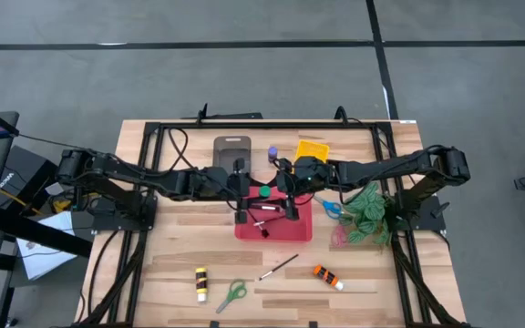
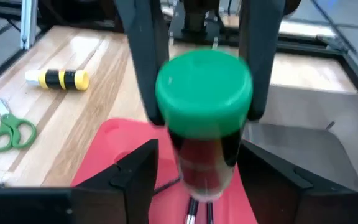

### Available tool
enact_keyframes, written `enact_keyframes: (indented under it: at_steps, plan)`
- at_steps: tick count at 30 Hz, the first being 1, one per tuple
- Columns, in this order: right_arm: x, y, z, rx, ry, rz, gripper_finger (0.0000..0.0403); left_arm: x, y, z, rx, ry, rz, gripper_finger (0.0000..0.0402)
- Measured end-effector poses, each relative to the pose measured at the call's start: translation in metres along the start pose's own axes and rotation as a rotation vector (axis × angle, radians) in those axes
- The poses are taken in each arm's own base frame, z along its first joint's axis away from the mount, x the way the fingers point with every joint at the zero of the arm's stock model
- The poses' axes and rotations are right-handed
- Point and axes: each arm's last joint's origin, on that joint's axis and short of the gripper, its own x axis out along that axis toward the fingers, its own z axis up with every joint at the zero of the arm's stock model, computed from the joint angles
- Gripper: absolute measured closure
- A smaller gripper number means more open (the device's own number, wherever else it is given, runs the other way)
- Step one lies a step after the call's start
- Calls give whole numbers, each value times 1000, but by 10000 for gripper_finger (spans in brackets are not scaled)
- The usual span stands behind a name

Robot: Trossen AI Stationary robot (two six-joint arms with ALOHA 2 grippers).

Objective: Pick & Place Paint Supplies
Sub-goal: Put the green paint bottle into the yellow bin

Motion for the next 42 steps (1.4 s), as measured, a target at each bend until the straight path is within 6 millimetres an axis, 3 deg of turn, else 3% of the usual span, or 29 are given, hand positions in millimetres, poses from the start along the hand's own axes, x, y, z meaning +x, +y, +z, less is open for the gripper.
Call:
enact_keyframes:
  at_steps: [7, 13, 19, 28, 35, 42]
  plan:
    - [-13, -6, -2, 23, 64, -15, 159, -8, 4, -3, 15, 81, 91, 266]
    - [-38, -7, 0, 35, 62, -78, 158, -38, 15, -5, -48, 59, 198, 266]
    - [-64, -5, -4, 14, 4, -157, 158, -64, 26, -20, -228, -171, 251, 266]
    - [-77, -4, -8, -117, -190, -240, 158, -85, 42, -69, -609, -618, 320, 266]
    - [-75, -4, -8, -192, -339, -305, 158, -77, 47, -84, -854, -785, 270, 266]
    - [-62, -6, -2, -296, -445, -393, 158, -60, 51, -76, -983, -892, 213, 266]
